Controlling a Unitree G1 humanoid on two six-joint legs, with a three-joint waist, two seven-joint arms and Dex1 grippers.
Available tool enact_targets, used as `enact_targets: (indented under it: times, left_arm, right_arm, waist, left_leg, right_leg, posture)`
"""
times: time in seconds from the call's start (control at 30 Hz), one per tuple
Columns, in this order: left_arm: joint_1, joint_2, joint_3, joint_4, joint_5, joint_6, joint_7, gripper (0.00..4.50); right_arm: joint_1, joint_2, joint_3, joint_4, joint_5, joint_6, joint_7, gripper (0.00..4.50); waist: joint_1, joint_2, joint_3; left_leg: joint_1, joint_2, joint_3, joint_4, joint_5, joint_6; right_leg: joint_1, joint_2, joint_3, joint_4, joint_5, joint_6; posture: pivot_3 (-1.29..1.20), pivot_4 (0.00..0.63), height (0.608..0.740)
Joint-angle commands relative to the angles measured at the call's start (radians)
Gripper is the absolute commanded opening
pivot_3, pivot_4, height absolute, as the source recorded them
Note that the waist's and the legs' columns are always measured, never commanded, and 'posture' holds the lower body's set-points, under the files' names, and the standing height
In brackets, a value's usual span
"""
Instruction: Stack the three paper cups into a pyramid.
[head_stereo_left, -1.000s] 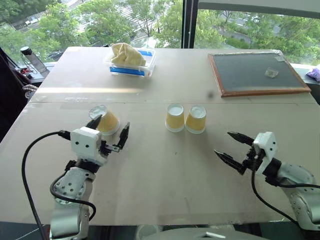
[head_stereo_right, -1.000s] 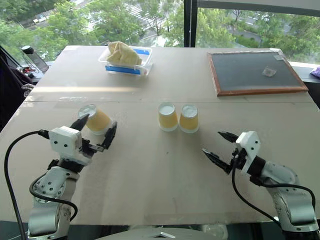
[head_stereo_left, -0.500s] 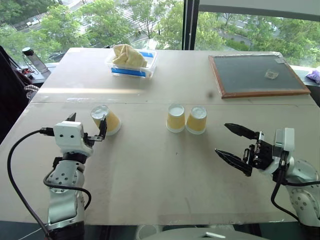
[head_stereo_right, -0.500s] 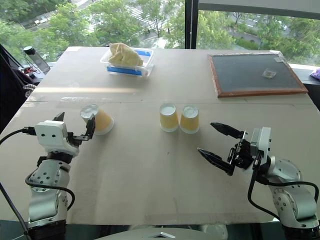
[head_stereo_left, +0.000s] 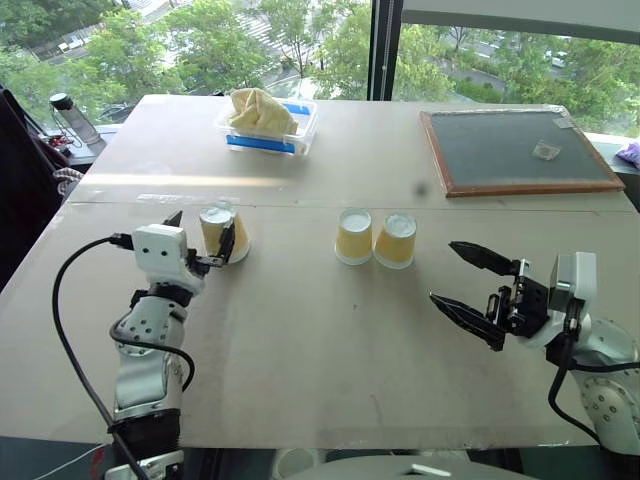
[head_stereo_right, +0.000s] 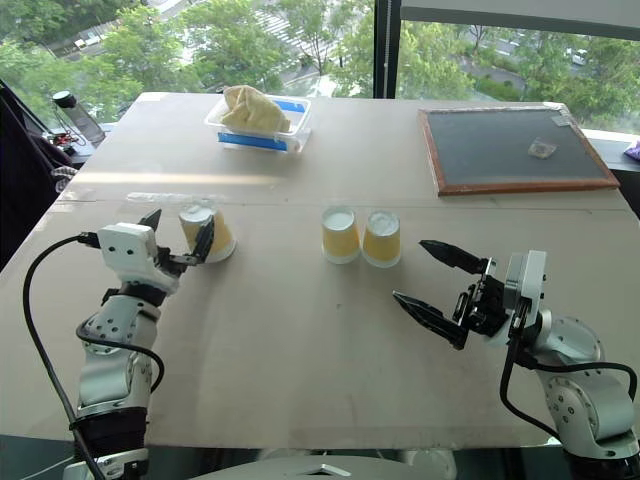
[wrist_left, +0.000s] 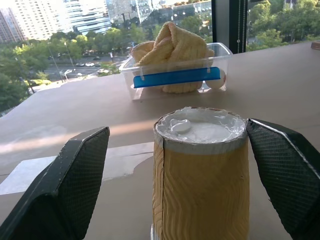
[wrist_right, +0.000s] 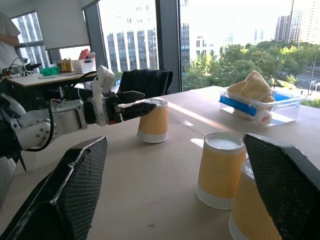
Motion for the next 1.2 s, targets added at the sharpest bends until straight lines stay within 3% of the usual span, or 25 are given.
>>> enact_targets:
  times: [0.03, 0.23, 0.8, 0.9, 0.97, 1.2]
  left_arm:
    - [-0.005, 0.011, -0.011, 0.022, 0.012, -0.038, -0.008, 4.5]
    - [0.005, -0.007, -0.001, -0.005, -0.004, -0.102, 0.007, 4.5]
    - [-0.021, -0.006, -0.035, 0.092, 0.006, -0.036, 0.005, 4.5]
    - [-0.029, -0.004, -0.034, 0.097, 0.013, -0.044, 0.011, 3.72]
    - [-0.036, 0.0, -0.036, 0.096, 0.02, -0.046, 0.014, 2.83]
    - [-0.115, 0.05, -0.046, 0.072, 0.016, -0.043, -0.018, 2.83]
  right_arm:
    - [-0.001, -0.007, -0.019, -0.047, 0.02, -0.005, -0.006, 4.3]
    - [0.009, -0.002, -0.015, -0.052, 0.015, -0.007, -0.013, 4.3]
    - [0.029, -0.003, -0.022, -0.048, 0.018, -0.017, -0.003, 4.3]
    - [0.04, -0.004, -0.023, -0.052, 0.025, -0.016, 0.004, 4.5]
    - [0.044, -0.003, -0.022, -0.054, 0.027, -0.016, 0.008, 4.5]
    - [0.057, 0.003, -0.027, -0.061, 0.03, -0.026, 0.003, 4.5]
  waist:
    - [0.0, 0.0, 0.0]
    - [0.0, 0.0, 0.0]
    - [0.001, 0.0, 0.0]
    - [0.002, 0.0, 0.0]
    - [0.003, 0.0, 0.0]
    - [0.009, 0.0, 0.0]
  left_leg:
    - [0.0, 0.0, 0.0, 0.0, 0.0, 0.0]
    - [0.0, 0.0, -0.001, 0.0, 0.0, 0.0]
    - [-0.001, 0.0, -0.001, -0.001, 0.0, 0.0]
    - [-0.001, 0.0, -0.001, -0.001, 0.0, 0.0]
    - [-0.001, 0.0, -0.001, -0.001, 0.0, 0.0]
    - [-0.002, 0.0, -0.001, -0.001, 0.0, 0.0]
  right_leg:
    - [0.0, 0.0, 0.0, 0.0, 0.0, 0.0]
    - [0.0, -0.001, 0.0, 0.0, 0.0, 0.0]
    - [0.0, -0.001, 0.0, -0.002, 0.0, 0.0]
    - [0.0, -0.001, 0.0, -0.002, 0.0, 0.0]
    - [0.0, -0.001, 0.0, -0.002, 0.0, 0.0]
    - [0.0, -0.001, -0.001, -0.002, 0.0, 0.0]
  posture:
    - [0.0, 0.15, 0.74]
    - [0.0, 0.15, 0.74]
    - [0.0, 0.15, 0.74]
    - [0.0, 0.15, 0.74]
    - [0.0, 0.15, 0.74]
    - [0.0, 0.15, 0.74]
